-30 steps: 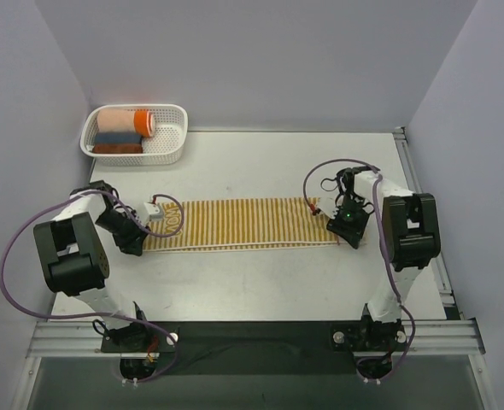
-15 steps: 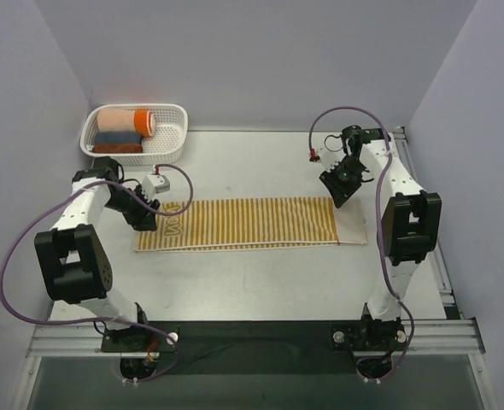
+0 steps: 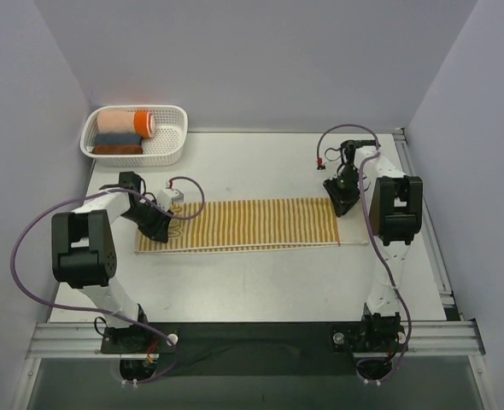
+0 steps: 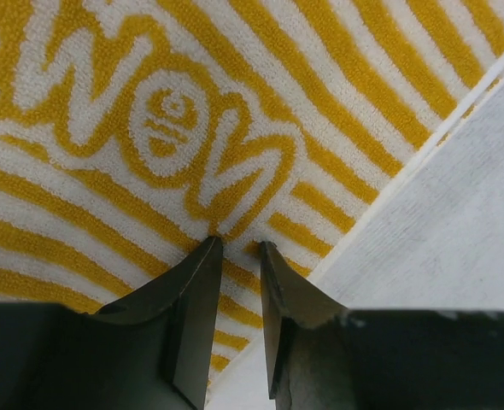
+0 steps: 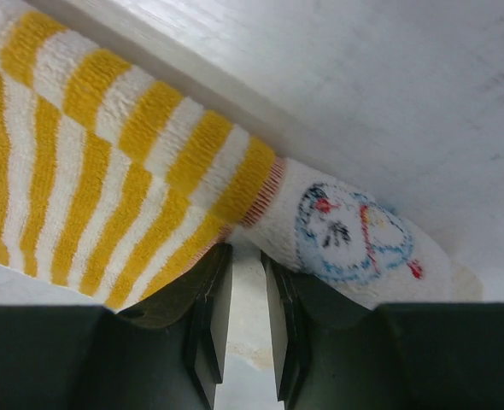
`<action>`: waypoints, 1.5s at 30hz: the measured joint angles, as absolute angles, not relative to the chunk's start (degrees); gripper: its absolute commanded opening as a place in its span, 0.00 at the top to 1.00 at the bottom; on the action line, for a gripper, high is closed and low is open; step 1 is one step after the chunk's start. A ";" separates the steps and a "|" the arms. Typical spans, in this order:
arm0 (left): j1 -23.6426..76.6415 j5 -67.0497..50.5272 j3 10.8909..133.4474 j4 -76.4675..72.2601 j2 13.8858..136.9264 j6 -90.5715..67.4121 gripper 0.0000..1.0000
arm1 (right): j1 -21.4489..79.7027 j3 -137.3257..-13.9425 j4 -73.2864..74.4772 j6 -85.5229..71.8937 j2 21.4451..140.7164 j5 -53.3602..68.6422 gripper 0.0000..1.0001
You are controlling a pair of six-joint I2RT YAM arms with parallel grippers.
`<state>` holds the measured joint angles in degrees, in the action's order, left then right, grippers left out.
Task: Roll the towels
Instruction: Fold the towel
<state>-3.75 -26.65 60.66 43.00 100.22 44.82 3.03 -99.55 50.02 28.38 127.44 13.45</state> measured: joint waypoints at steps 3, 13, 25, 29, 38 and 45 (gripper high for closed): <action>-3.79 -26.48 60.47 42.83 99.81 46.30 0.60 | 2.20 -99.29 49.87 28.29 127.00 14.02 0.74; 8.38 -31.86 61.25 43.05 89.01 46.83 0.52 | 8.49 -82.70 48.47 35.83 105.38 23.53 0.83; 13.08 -40.47 52.99 34.65 82.94 41.54 0.49 | 25.85 -71.75 40.05 35.38 102.30 19.51 0.70; 13.23 -39.44 49.58 32.40 78.91 43.44 0.48 | 30.02 -71.77 36.32 33.45 103.59 16.53 0.69; 8.08 -40.25 45.76 30.13 72.42 44.69 0.44 | 37.67 -71.79 30.65 32.56 107.39 9.76 0.69; 2.92 -42.48 45.71 29.85 69.91 42.54 0.43 | 38.72 -72.69 29.65 32.58 109.32 7.81 0.73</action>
